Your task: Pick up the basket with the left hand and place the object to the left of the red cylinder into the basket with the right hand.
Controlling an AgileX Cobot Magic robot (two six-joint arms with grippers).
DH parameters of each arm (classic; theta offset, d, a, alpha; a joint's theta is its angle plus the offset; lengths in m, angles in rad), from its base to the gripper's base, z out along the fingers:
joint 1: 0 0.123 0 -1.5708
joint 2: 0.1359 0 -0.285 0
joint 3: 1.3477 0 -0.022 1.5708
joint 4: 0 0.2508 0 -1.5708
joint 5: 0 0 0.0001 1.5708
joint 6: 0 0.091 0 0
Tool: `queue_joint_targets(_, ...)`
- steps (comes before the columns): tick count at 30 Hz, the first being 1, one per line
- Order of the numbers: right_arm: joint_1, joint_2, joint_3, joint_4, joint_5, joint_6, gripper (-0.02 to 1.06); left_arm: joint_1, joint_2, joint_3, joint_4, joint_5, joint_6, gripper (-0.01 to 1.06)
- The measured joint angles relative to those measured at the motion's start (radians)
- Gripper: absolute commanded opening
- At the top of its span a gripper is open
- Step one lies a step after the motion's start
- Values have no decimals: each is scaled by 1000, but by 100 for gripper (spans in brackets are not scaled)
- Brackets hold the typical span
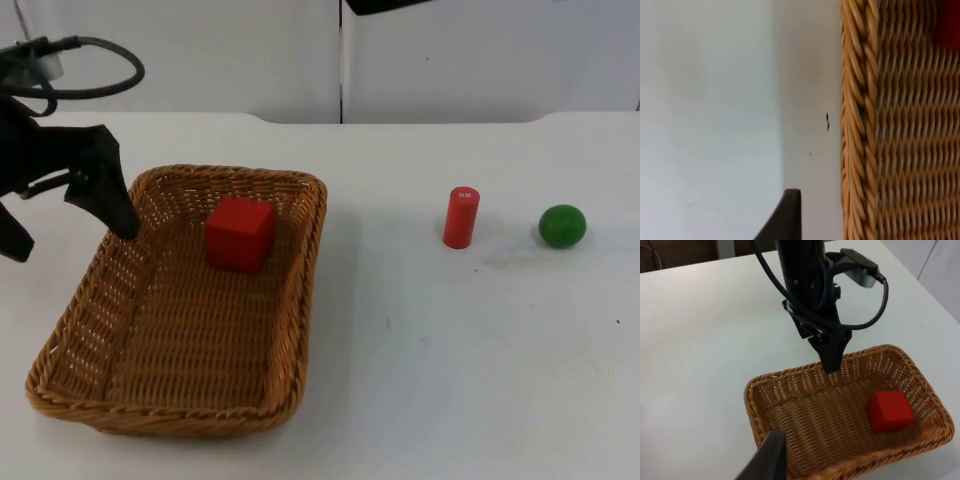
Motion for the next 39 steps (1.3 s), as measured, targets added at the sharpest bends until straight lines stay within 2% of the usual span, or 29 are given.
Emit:
queue_joint_targets(5, 0, 0, 0, 0, -32, 22, 105, 0, -74, 0, 29, 77, -27, 92)
queue_joint_targets(9, 0, 0, 0, 2, -44, 30, 105, 0, -147, 11, 30, 91, -34, 92)
queue_joint_targets(22, 0, 0, 0, 7, -68, 79, 105, 0, -536, 242, 56, 20, -38, 92)
queue_joint_targets(28, 0, 0, 0, 7, -77, 93, 105, 0, -738, 316, 56, 16, -38, 92)
queue_joint_targets(36, 0, -5, 17, 10, -61, 95, 105, 0, -959, 332, 64, 49, -38, 92)
queue_joint_targets(39, 0, -28, 99, 10, -94, 104, 105, 0, -1068, 333, 64, 62, -35, 92)
